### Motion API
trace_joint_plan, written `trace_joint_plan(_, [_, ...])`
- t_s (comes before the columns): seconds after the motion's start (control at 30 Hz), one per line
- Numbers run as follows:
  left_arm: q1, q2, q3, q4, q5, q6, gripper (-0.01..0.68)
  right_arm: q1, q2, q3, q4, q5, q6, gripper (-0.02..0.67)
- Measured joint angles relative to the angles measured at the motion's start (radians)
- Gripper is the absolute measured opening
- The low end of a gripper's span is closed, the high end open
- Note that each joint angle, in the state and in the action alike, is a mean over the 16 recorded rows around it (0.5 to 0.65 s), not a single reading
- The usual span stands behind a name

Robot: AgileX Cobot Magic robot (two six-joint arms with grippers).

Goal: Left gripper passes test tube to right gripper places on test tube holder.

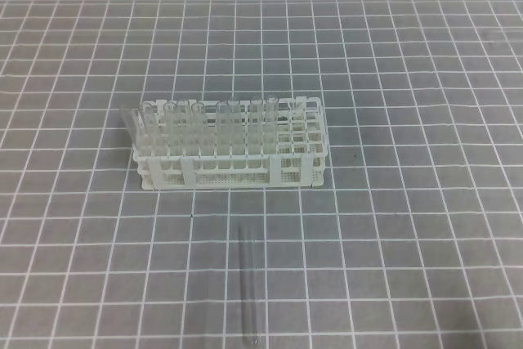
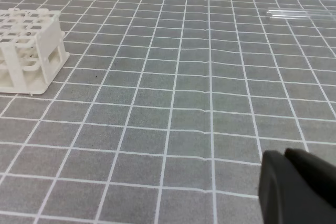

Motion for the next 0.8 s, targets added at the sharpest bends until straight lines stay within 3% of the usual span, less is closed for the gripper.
trace_joint_plan(0.43, [0.000, -0.002, 0.002, -0.065, -0.060, -0.079, 0.013, 0.000, 0.000, 0.000, 0.034, -0.042, 0.002, -0.001])
trace_joint_plan(0.8, [0.000, -0.007, 0.003, -0.124, -0.101, -0.182, 0.012, 0.000, 0.001, -0.001, 0.401, -0.232, 0.006, -0.001])
